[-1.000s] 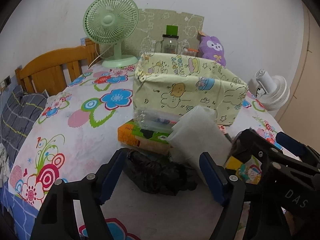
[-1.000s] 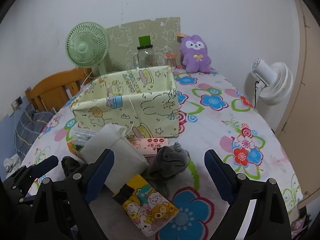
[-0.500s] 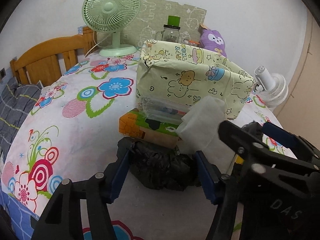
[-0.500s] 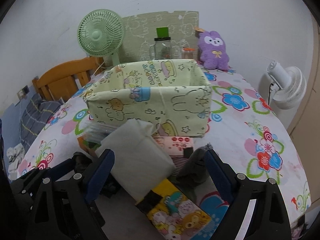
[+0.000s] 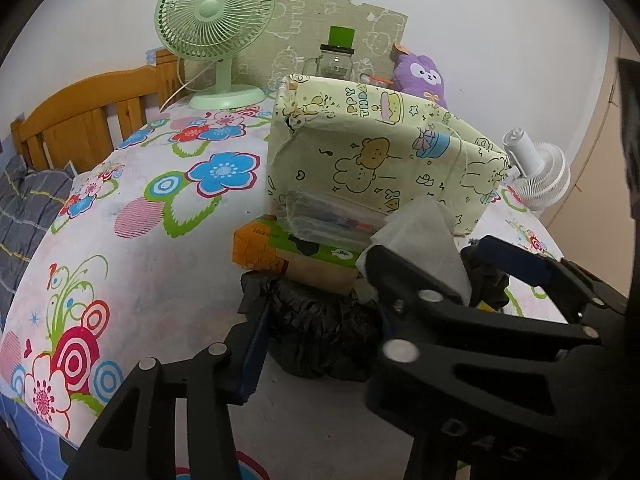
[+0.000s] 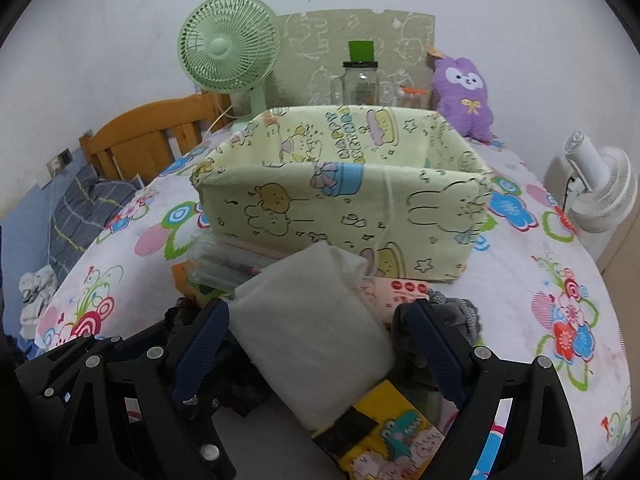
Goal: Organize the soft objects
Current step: 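Grasp the crumpled black plastic bag with the left tool while the right tool grasps the white cloth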
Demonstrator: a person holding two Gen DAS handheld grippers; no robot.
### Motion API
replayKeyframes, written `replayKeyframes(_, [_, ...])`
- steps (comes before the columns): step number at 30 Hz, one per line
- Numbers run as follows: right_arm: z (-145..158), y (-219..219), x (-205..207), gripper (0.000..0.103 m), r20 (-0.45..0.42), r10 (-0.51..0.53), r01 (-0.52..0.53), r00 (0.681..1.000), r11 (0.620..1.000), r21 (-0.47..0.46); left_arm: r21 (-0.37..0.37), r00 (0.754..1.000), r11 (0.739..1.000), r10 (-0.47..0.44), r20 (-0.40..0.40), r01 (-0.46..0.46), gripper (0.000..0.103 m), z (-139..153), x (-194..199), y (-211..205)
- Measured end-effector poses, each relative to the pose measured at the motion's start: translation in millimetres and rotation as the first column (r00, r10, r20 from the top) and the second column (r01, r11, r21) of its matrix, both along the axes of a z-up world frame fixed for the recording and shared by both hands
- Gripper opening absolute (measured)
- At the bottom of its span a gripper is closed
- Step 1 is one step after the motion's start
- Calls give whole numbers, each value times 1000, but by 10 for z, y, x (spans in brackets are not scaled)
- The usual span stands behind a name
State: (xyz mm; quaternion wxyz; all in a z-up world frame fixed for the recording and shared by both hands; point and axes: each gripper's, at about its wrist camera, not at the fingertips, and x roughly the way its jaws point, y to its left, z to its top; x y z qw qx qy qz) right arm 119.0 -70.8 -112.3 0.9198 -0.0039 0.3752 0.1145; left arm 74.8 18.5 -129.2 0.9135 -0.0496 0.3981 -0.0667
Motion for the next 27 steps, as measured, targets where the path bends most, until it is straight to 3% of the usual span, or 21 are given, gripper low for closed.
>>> replayKeyframes(6, [-98,13,104,93,-30,-3,3,1000,1000,5,14,1000,1000,-6,2,6,50,-9,5,-24])
replayKeyframes(9, [-122,1,131,75,-38,-7,8,999,1000,18,10,1000,1000,-8,1,8,48,-3,9,-26])
replayKeyframes(14, [-106,-23,122,56,-34,-16,17,999,1000,21,18,1000,1000,-8,9,8,43,23,-1,-54])
replayKeyframes(23, [3,-101,32,33,-8,-25,25,1000,999,34,22,999,1000,-10,30,9,38,110,-48,-109])
replayKeyframes(27, [71,-137,-21,29,8,-27,27,1000,999,44,25,999,1000,-9,43,8,37,166,-78,-123])
